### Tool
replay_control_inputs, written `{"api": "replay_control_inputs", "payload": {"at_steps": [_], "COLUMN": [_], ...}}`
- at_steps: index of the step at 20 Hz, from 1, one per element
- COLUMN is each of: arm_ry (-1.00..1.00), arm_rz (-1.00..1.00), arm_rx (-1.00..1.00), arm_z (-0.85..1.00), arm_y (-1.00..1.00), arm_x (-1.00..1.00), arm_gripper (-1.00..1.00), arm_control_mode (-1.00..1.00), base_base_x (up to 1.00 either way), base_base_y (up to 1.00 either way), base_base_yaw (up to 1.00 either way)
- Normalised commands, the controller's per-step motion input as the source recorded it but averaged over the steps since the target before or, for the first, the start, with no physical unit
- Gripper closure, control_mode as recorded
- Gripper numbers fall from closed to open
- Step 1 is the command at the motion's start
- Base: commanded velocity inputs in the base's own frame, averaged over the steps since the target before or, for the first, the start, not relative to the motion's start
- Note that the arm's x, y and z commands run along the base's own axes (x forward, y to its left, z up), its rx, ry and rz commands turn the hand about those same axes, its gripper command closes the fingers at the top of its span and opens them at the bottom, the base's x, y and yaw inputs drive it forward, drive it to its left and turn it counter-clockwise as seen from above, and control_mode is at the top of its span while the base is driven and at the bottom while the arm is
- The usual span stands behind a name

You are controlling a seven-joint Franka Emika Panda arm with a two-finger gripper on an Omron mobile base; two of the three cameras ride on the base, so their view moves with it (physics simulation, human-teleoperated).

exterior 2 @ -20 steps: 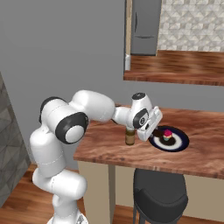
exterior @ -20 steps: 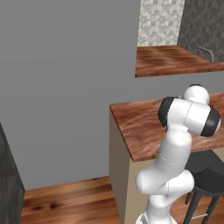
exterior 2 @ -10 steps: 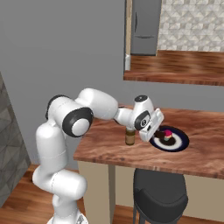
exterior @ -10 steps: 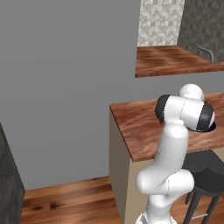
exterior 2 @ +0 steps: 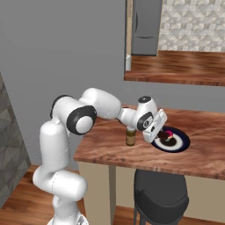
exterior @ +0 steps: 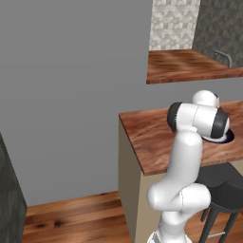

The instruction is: Take the cinnamon bottle from the cabinet and place it on the dining table, next to the plate with the cupcake. Then take the chocolate from the dining counter and place it on the cupcake plate.

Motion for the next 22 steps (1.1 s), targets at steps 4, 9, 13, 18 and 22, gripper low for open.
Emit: {"api": "replay_control_inputs", "payload": {"at_steps": [4,9,13,18,22], "arm_ry": [0.00,0.00,-0.01,-0.07,-0.08], "arm_rz": [0.00,0.00,0.00,-0.01,-0.02], "arm_rx": [0.00,0.00,0.00,0.00,0.00], "arm_z": [-0.13,-0.30,-0.09,0.33,0.77], "arm_y": [-0.01,0.00,0.00,0.00,0.11], "arm_x": [0.10,0.01,0.00,0.00,0.00], "arm_gripper": [1.00,-1.00,-1.00,-1.00,-1.00], "arm_control_mode": [-1.00,-1.00,-1.00,-1.00,-1.00], "base_base_x": [0.00,0.00,0.00,0.00,0.00], "base_base_y": [0.00,0.00,0.00,0.00,0.00], "base_base_yaw": [0.00,0.00,0.00,0.00,0.00]}}
